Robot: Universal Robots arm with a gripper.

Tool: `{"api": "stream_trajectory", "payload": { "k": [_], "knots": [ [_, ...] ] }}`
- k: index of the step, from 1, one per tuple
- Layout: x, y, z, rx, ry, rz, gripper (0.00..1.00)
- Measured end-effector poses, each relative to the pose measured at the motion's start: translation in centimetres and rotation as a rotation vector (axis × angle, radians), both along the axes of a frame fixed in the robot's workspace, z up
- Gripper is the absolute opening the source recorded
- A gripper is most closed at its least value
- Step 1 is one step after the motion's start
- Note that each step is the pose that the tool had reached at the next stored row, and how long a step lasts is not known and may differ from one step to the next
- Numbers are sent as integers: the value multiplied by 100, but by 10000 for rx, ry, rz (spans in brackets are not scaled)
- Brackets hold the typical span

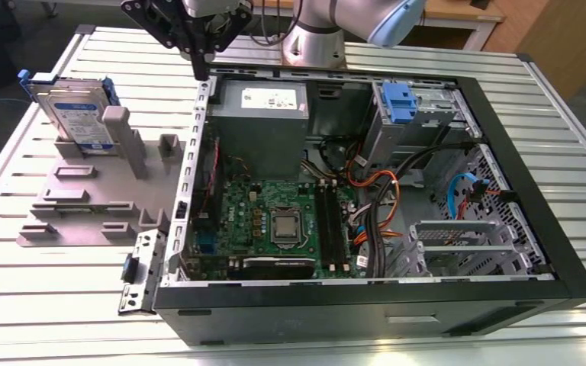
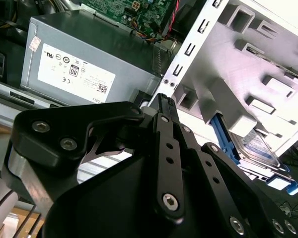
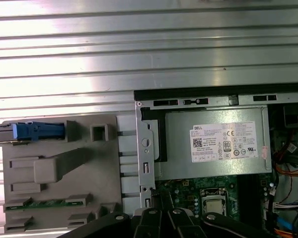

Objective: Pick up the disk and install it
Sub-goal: 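Reach for the disk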

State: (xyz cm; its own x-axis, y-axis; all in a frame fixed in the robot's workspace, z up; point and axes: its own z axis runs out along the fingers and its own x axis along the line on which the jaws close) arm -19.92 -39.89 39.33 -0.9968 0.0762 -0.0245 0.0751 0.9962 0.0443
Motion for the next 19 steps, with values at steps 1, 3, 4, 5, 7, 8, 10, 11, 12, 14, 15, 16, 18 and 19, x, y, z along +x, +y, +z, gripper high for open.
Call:
{"api": "stream_trajectory", "payload": {
  "k": [1,3,4,5,7,8,10,11,12,14,15,16,18,19],
  "knots": [
    [-2,0,0,1,0,0,11],
    [-7,0,0,0,0,0,11],
    [-9,0,0,0,0,0,11],
    [-11,0,0,0,0,1,11],
    [-16,0,0,0,0,0,11],
    [-18,0,0,0,0,0,11],
    [-23,0,0,0,0,0,11],
    [-25,0,0,0,0,0,11],
    [-27,0,0,0,1,0,11],
    [-32,0,0,0,0,0,11],
    [-35,0,0,0,0,0,11],
    [-37,0,0,0,0,0,11],
    [-41,0,0,0,0,0,11],
    [-43,0,0,0,0,0,11]
  ]
}}
